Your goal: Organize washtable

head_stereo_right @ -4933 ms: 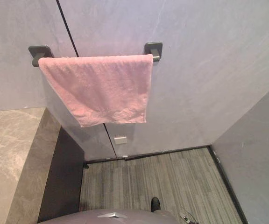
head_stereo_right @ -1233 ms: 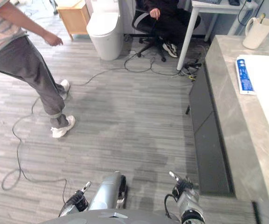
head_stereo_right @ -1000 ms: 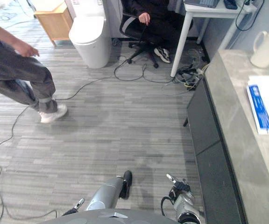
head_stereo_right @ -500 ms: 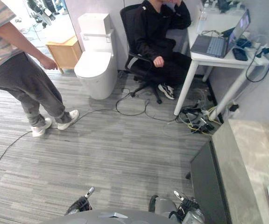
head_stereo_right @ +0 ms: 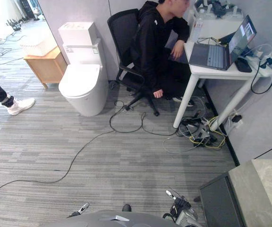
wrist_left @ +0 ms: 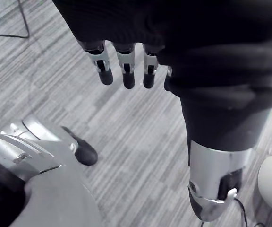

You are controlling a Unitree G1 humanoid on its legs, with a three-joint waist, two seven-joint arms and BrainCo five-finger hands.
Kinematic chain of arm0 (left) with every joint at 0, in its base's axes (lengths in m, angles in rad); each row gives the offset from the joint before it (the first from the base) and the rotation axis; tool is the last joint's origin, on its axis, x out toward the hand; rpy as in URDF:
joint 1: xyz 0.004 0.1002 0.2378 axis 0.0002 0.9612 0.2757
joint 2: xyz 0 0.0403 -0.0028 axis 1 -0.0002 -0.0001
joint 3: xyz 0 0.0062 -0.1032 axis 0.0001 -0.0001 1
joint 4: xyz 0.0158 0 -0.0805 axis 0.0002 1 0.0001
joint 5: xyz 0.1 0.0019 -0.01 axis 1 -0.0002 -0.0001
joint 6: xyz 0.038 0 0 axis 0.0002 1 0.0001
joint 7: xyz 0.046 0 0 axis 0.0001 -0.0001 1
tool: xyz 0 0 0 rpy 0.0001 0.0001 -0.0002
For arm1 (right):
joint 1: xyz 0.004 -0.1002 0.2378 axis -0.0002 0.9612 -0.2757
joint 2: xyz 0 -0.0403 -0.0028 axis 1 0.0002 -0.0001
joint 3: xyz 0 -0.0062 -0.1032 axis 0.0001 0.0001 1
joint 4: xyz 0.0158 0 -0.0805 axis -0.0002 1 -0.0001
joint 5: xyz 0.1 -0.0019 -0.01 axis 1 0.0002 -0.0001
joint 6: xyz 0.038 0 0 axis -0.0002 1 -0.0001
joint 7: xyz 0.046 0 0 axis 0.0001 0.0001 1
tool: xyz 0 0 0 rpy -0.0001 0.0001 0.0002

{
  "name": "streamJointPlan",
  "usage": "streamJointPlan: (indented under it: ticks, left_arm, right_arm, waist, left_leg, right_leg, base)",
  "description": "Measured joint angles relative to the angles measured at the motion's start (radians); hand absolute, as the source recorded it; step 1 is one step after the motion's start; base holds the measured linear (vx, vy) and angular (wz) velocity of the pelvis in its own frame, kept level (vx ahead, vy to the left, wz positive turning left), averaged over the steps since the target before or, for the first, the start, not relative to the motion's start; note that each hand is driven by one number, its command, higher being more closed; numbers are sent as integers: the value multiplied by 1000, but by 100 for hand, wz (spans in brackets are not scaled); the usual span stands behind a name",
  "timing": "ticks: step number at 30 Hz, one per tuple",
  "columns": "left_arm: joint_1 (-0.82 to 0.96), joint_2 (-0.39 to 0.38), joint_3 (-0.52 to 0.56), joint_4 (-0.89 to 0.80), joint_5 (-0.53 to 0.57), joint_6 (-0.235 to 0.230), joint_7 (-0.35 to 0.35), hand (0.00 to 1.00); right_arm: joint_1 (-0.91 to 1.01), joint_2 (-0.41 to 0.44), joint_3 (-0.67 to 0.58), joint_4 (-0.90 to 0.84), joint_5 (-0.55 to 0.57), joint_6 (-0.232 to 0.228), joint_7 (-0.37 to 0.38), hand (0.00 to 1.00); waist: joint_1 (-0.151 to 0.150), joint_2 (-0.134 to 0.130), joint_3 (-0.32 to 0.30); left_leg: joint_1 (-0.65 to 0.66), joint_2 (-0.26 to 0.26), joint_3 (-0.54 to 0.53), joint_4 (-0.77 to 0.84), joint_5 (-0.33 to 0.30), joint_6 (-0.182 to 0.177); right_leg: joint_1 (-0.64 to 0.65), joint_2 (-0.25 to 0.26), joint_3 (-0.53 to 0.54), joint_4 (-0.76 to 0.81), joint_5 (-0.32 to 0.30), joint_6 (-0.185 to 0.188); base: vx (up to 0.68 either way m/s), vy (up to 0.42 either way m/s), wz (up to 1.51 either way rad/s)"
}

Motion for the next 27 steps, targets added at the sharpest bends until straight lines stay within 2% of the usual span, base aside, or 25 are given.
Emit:
streamJointPlan:
  ticks: [8,13,19,27]
  left_arm:
    - [-1,3,-8,1,0,1,2,0]
    - [-5,33,-88,6,5,9,19,0]
    - [-14,66,-142,43,9,12,38,0]
    - [-23,84,-161,46,22,15,38,0]
  right_arm:
    - [0,-2,1,2,0,0,-3,0]
    - [-1,-20,15,23,0,0,-19,0]
    - [-12,-45,36,53,-1,0,-42,0]
    - [-52,-63,41,82,-1,-1,-40,0]
  waist:
    - [-1,0,0]
    - [-5,5,-9]
    - [-40,-4,-6]
    - [-51,-6,5]
  left_leg:
    - [-4,0,-1,-8,0,0]
    - [-41,0,-9,-8,0,0]
    - [-57,-6,-21,-8,0,0]
    - [-70,-4,38,-8,-15,13]
  right_leg:
    - [-6,0,-1,-3,-1,0]
    - [-38,1,-9,-10,-1,1]
    - [-35,0,-25,-39,0,1]
    - [-70,-2,34,-41,18,10]
  base:
    - [0,0,0]
    - [21,-8,3]
    - [62,-30,4]
    - [22,13,-21]
